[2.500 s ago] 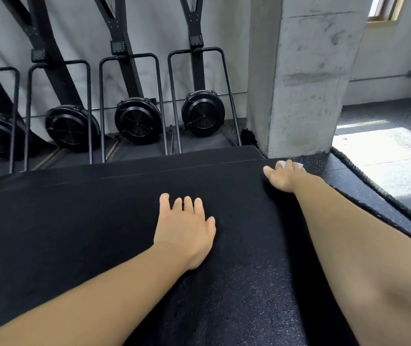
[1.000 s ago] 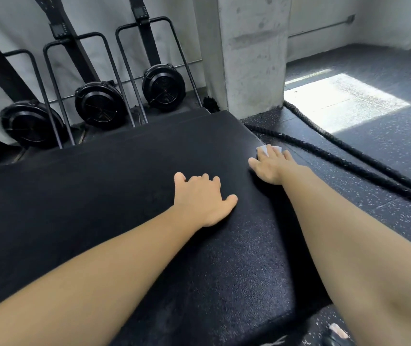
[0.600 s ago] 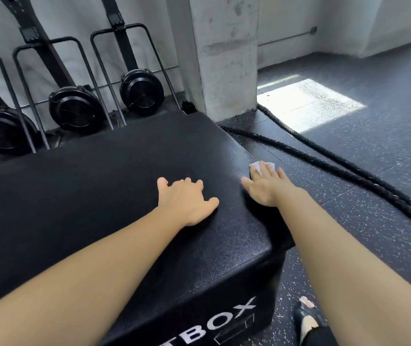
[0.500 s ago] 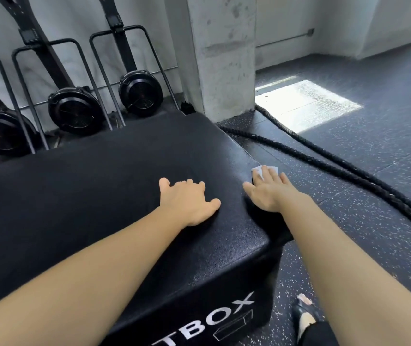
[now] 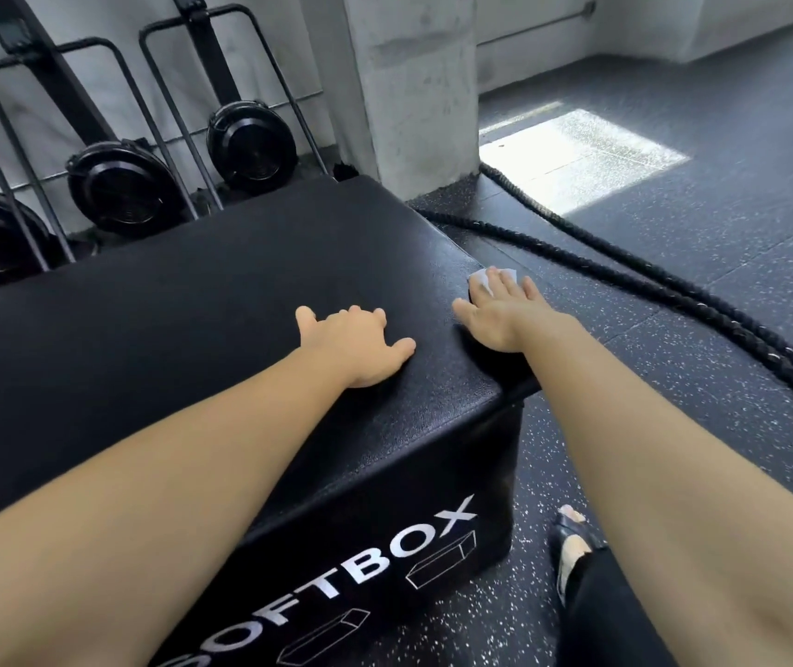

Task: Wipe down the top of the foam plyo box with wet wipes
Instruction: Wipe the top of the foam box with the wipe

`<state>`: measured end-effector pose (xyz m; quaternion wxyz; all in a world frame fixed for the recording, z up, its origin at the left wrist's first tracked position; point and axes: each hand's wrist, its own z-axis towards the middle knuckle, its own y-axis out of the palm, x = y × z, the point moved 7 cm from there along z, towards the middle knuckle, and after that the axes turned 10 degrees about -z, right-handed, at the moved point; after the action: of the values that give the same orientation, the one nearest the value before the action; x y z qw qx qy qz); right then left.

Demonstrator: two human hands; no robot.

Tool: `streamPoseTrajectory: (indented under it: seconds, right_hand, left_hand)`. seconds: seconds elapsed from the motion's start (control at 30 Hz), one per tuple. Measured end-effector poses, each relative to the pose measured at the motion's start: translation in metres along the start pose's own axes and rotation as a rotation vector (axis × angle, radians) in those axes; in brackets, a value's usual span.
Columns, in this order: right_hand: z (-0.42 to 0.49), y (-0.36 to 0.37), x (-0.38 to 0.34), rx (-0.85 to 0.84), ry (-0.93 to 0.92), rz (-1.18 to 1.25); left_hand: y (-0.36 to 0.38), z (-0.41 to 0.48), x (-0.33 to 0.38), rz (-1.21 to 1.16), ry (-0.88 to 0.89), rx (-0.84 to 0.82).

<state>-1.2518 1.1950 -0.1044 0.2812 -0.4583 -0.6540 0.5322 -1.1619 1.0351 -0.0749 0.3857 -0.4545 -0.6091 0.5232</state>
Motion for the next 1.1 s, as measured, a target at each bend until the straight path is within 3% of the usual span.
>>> streamPoseTrajectory:
  seconds: [0.5, 0.77, 1.1]
  right_hand:
    - [-0.086, 0.026, 0.027, 0.024, 0.075, 0.078]
    - [-0.114, 0.04, -0.031, 0.119, 0.053, 0.058]
    - [-0.147, 0.067, -0.146, 0.25, -0.219, -0.03]
  left_hand:
    - [-0.005, -0.043, 0.0, -0.102, 0.073, -0.016]
    - [-0.003, -0.065, -0.009, -0.17, 0.088, 0.004]
    - [-0.005, -0.093, -0.052, -0.178, -0.019, 0.047]
